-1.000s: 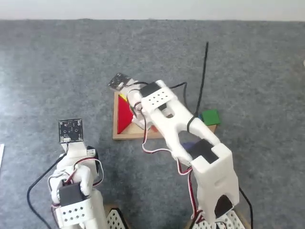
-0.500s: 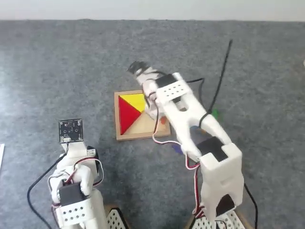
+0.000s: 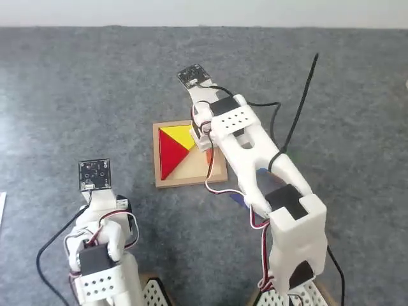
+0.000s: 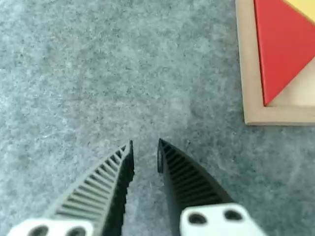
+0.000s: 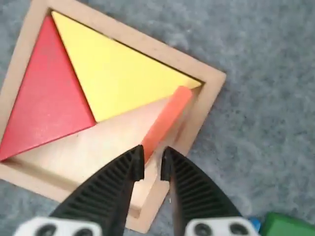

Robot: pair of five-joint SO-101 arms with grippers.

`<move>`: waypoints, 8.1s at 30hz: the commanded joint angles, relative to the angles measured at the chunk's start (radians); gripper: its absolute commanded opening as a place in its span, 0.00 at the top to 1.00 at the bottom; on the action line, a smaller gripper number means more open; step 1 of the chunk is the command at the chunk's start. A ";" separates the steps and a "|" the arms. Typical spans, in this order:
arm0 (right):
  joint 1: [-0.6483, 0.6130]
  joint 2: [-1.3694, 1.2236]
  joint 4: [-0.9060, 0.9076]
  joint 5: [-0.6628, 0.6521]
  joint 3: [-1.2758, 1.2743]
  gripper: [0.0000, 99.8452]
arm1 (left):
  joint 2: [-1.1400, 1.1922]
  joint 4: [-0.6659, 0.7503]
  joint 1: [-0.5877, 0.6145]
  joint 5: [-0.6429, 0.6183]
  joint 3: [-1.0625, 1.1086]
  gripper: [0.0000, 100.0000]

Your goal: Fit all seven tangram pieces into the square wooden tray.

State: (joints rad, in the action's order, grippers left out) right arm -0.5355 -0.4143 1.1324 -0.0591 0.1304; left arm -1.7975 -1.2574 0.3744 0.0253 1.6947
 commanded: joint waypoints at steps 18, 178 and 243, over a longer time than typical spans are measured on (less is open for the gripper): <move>0.059 0.019 0.024 -0.110 0.037 0.93 | -0.018 -0.003 0.006 0.002 -0.012 0.92; 0.013 0.851 -0.174 -0.483 -1.158 0.76 | -0.018 -0.003 0.006 0.002 -0.012 0.92; 0.035 0.611 -0.206 -0.531 -1.003 0.69 | -0.018 -0.003 0.006 0.002 -0.012 0.92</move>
State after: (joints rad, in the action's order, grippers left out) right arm -0.5155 0.2010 0.9467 -0.5746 -0.9160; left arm -1.7975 -1.2574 0.3744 0.0253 1.6947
